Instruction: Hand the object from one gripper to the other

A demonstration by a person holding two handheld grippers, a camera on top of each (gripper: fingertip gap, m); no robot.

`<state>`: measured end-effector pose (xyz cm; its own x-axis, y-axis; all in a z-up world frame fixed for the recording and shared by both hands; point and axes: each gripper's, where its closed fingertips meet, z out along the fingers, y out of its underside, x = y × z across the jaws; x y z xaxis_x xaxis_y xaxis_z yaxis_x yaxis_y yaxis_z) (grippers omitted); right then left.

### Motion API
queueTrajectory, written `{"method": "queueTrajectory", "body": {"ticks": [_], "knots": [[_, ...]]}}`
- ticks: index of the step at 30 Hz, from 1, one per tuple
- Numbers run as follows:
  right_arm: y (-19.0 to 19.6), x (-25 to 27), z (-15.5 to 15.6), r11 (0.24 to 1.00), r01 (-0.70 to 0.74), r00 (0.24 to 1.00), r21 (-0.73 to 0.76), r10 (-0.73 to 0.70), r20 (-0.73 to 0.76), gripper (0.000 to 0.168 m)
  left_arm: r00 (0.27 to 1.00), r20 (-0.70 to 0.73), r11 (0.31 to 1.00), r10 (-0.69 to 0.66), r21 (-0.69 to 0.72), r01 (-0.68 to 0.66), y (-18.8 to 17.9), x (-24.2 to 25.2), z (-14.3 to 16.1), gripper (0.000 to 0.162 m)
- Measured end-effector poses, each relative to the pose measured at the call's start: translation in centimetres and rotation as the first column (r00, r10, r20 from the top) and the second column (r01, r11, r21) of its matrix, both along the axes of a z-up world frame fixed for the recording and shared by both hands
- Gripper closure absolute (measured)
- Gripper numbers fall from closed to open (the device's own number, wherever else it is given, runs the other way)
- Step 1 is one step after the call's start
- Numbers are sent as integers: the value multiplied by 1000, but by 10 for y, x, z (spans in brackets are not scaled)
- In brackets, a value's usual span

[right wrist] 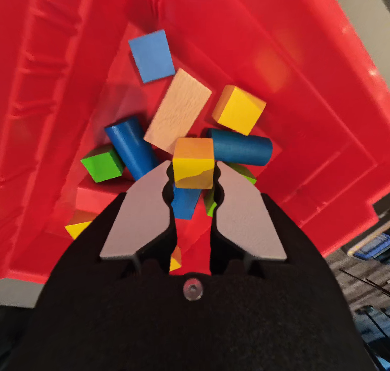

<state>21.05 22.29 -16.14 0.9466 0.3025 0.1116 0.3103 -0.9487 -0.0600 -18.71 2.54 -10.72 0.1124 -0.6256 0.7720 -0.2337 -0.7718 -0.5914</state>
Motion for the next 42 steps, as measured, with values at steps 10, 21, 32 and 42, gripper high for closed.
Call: {"method": "queueTrajectory", "body": {"ticks": [10,21,32,42], "knots": [[-20,0,-25,999,22,999,-25,-23,-33,134,1000,-15,1000,-16,15,16,-4,3,-2,127],[-18,-3,13,995,-8,1000,96,6,20,124,1000,-27,999,-1,37,2,0,-2,-3,127],[-180,-197,63,571,277,787,773,327,-524,101,956,-161,930,245,319,-185,50,-40,12,121],[-218,-209,64,415,211,863,885,346,-368,101,552,-530,760,644,361,-540,265,-156,48,114]]}}
